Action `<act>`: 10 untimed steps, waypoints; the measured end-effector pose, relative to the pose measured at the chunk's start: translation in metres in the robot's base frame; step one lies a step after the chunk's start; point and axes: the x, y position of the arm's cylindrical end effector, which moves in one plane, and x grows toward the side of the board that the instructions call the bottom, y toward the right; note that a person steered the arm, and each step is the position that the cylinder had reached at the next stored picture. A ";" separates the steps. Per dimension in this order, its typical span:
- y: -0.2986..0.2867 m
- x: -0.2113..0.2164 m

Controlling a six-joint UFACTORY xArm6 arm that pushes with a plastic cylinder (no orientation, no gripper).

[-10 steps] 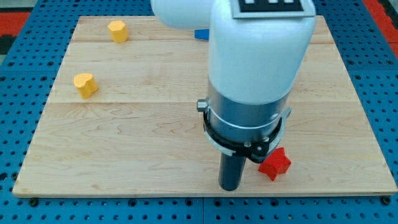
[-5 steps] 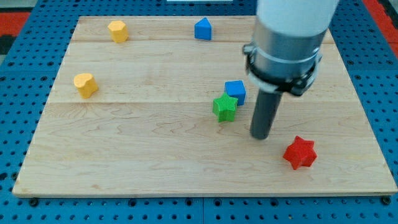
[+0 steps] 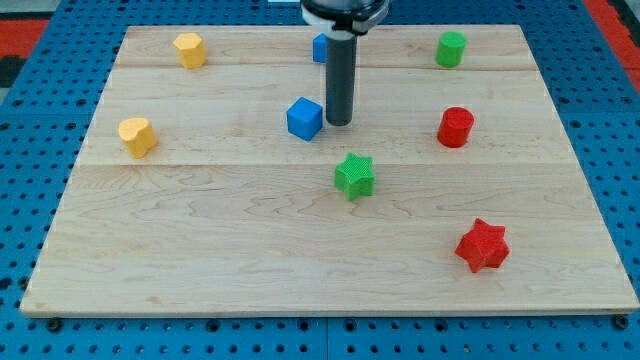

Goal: Place the blue cube towards the bottom left of the green star

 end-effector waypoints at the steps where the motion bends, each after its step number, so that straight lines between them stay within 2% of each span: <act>1: -0.033 -0.015; 2: -0.082 -0.010; 3: -0.089 0.014; 4: -0.067 0.041; 5: -0.064 0.030; 6: -0.045 0.052; 7: -0.044 0.096; 8: -0.061 0.112; 9: -0.052 0.151; 10: -0.051 0.165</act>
